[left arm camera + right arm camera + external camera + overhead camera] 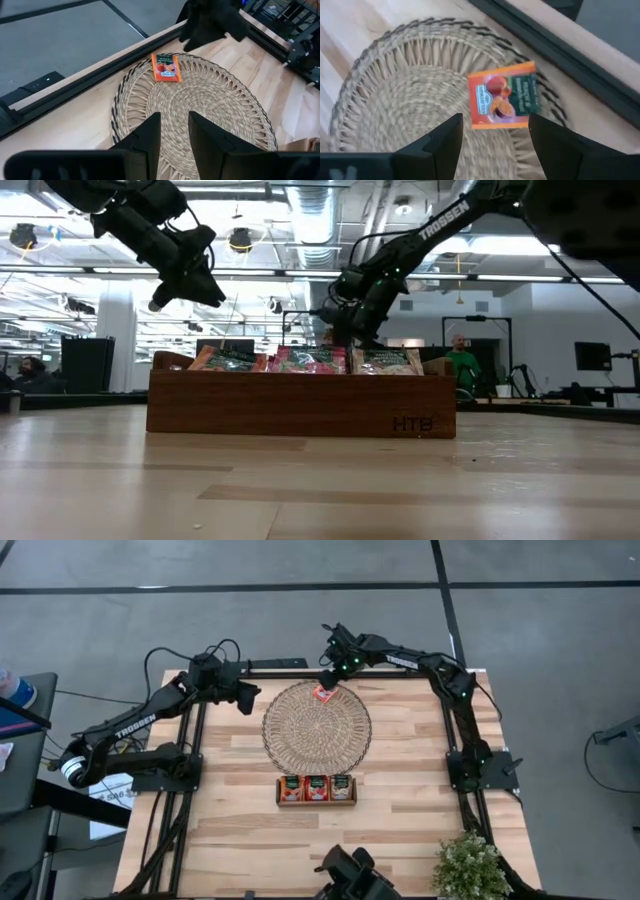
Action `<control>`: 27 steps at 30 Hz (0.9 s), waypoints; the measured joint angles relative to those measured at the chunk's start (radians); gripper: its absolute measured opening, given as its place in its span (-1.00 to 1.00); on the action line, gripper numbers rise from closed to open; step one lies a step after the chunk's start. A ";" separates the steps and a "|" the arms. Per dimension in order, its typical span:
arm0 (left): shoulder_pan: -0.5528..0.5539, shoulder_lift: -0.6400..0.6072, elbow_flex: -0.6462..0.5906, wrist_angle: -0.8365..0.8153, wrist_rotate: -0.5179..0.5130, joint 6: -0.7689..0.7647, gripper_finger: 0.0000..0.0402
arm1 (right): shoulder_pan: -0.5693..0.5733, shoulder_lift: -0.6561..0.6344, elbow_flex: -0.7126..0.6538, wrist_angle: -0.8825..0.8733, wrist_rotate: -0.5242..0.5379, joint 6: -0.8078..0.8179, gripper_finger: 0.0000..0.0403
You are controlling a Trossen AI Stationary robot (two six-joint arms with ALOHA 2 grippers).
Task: Pick & Place Tea
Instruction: Put the orange tea bag into the left section of the wooden organizer
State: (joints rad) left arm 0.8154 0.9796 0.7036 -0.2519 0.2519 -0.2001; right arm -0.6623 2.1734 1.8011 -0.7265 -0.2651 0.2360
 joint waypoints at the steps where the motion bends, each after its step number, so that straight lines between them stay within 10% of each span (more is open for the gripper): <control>1: -0.001 0.000 0.000 0.000 0.004 0.000 -0.55 | -0.002 0.010 0.003 0.024 -0.006 0.005 0.09; 27: -0.018 0.002 0.000 -0.002 0.021 0.003 -0.55 | -0.076 0.139 0.130 -0.083 -0.154 0.105 -0.03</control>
State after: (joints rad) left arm 0.7979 0.9813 0.7040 -0.2535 0.2726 -0.1967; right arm -0.7380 2.3119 1.9312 -0.8093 -0.4191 0.3409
